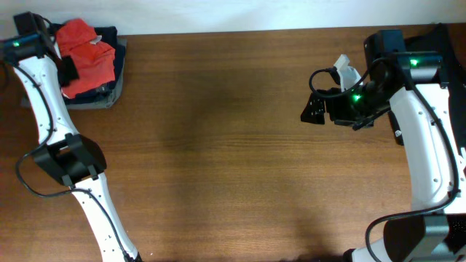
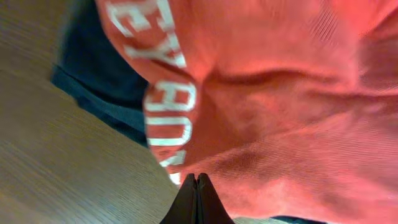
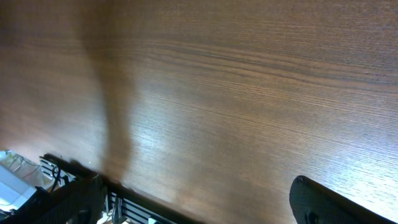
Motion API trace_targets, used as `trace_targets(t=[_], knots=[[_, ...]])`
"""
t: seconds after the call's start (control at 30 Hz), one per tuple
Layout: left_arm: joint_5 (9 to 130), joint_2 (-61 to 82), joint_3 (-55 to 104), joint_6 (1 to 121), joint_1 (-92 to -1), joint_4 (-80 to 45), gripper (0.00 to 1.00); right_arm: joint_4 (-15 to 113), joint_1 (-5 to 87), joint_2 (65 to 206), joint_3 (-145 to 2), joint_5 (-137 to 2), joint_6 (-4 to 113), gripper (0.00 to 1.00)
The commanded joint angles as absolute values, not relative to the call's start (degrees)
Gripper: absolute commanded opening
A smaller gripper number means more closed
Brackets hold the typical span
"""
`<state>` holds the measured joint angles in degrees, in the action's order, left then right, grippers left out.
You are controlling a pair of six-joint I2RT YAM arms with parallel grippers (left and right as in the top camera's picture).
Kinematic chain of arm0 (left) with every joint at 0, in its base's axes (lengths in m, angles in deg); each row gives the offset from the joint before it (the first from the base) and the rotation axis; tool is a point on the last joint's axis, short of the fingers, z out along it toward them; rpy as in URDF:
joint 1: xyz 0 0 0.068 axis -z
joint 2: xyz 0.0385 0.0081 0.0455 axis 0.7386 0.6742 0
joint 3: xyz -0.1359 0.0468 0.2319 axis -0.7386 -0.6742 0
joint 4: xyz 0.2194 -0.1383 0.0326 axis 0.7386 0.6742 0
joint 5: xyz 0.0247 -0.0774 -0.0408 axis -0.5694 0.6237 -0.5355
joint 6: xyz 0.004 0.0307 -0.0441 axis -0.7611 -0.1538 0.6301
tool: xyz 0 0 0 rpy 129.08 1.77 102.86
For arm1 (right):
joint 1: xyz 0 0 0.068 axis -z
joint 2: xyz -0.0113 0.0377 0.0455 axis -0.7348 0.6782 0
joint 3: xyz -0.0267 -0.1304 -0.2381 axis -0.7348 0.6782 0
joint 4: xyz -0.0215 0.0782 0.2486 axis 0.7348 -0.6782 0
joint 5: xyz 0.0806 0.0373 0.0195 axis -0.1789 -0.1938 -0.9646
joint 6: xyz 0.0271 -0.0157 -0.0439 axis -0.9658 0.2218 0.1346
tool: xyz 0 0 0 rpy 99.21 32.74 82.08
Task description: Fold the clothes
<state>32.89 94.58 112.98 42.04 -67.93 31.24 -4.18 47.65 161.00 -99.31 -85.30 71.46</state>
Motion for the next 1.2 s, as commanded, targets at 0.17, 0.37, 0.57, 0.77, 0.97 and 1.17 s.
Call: trace_targets(t=[0.17, 0.37, 0.57, 0.77, 0.97, 1.17], knots=[[30.0, 95.52, 106.54, 42.84, -67.88, 33.09, 0.0, -4.21, 48.05, 159.71, -99.14, -85.83, 71.46, 0.99], [28.3, 95.3, 106.95, 42.84, -68.08, 36.22, 0.0, -4.21, 48.05, 159.71, -99.14, -85.83, 71.9, 0.99], [28.21, 94.91, 111.91, 42.84, -67.88, 41.29, 0.0, -3.81, 48.07, 159.71, -99.14, -85.83, 71.88, 0.99], [35.16, 92.2, 123.69, 42.8, -65.72, 45.42, 0.09, -0.77, 48.07, 159.71, -99.22, -85.87, 70.61, 0.99], [70.13, 84.88, 124.72, 37.36, -64.08, 45.42, 0.99, -2.74, 48.07, 159.58, -104.01, -85.85, 70.57, 0.99], [72.97, 74.47, 124.72, 37.14, -59.93, 45.4, 0.99, -12.53, 48.07, 158.66, -114.55, -85.59, 72.97, 0.99]])
